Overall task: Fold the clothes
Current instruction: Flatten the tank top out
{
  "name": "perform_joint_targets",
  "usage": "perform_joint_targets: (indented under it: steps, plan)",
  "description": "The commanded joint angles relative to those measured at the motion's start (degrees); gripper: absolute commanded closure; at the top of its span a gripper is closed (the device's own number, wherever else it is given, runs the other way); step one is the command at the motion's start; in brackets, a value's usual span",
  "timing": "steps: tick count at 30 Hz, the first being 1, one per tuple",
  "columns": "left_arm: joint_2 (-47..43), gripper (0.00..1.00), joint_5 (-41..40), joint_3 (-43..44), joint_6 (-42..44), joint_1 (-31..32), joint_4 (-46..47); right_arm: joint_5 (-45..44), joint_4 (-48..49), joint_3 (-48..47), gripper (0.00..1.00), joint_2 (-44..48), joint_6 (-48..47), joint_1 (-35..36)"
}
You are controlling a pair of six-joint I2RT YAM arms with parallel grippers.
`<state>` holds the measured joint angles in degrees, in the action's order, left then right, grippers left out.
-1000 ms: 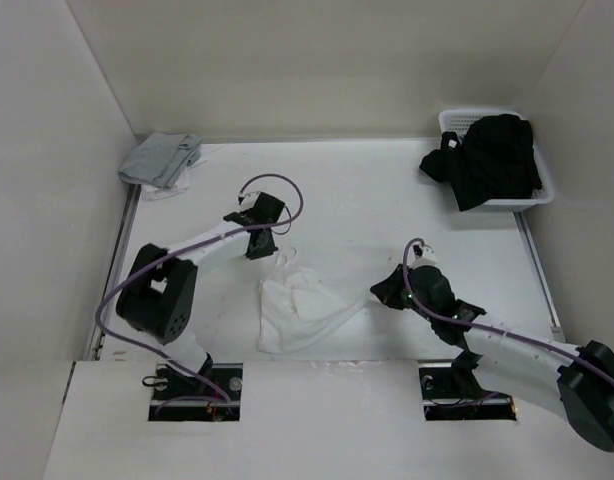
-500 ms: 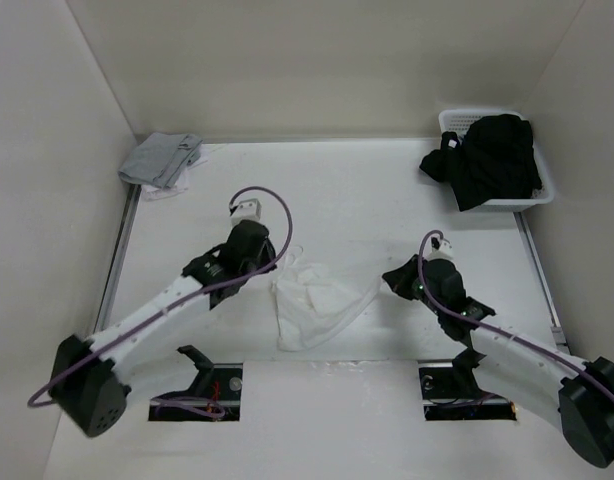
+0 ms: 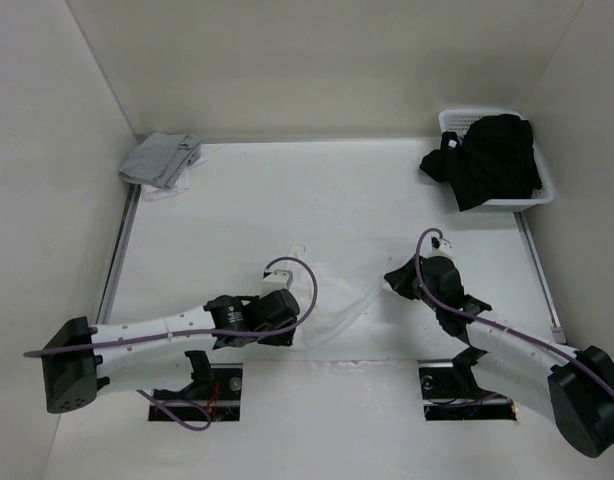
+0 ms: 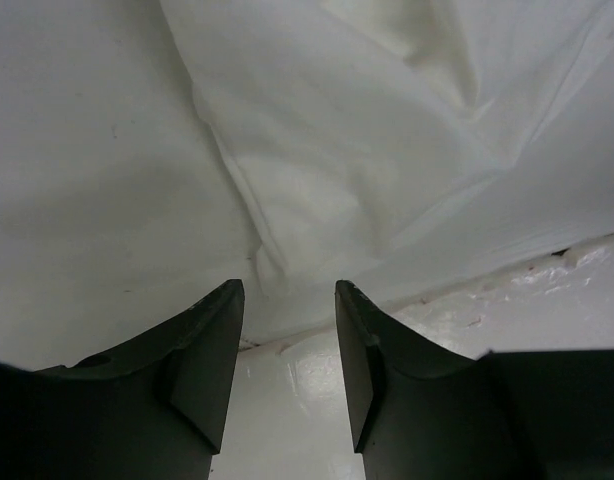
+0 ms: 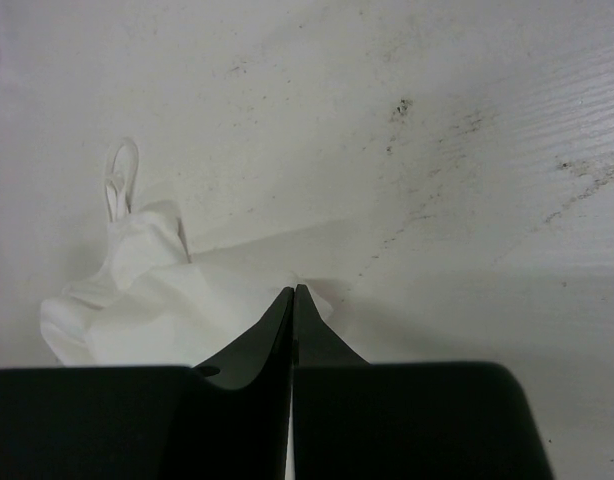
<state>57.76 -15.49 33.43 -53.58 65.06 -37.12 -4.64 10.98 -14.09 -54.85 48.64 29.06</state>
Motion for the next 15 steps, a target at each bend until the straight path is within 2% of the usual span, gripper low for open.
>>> perform_joint_targets:
  steps: [1,7,15]
  plan:
    - [-0.2,0.59,-0.2,-1.4,-4.2,2.5,1.1,0.3,3.7,-1.0,0.98,-0.1,-0.5,-0.1]
    - [-1.5,0.61,0.4,-4.3,-5.6,3.3,2.9,0.3,3.7,-1.2,0.98,-0.2,-0.8,0.0]
    - [1.2,0.67,0.5,-6.5,-5.6,2.7,7.9,0.3,3.7,-1.2,0.98,-0.1,-0.8,0.0]
